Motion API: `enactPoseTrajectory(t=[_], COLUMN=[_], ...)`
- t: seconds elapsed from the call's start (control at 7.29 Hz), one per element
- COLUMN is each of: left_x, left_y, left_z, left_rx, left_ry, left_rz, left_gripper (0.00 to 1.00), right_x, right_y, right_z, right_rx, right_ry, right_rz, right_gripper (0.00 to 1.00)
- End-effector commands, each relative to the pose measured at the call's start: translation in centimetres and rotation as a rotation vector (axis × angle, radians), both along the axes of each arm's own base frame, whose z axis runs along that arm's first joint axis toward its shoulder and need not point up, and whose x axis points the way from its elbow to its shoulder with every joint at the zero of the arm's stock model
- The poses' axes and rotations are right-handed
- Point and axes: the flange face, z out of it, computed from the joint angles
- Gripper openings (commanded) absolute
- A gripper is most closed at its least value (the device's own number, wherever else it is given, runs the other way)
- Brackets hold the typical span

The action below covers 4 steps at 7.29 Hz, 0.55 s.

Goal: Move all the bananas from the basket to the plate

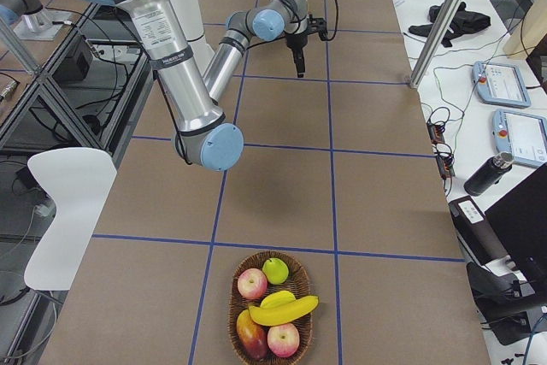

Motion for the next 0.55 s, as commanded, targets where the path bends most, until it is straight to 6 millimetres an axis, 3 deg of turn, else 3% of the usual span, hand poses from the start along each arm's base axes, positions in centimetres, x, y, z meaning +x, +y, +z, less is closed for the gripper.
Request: enactPoseTrajectory(t=[0.0, 0.41], left_x=[1.0, 6.1], left_y=[0.7, 1.6], left_z=[0.8, 2.9], left_rx=[-0.011, 0.006], left_ry=[-0.037, -0.113], left_rz=[0.019, 0.08], left_gripper=[0.0, 0.0], right_x=[-0.2, -0.3], right_y=[0.2, 0.3], right_z=[0.1, 0.1], right_rx=[0.0, -0.001], right_ry=[0.001, 0.0], right_rz=[-0.004, -0.006], right_gripper=[0.99, 0.99])
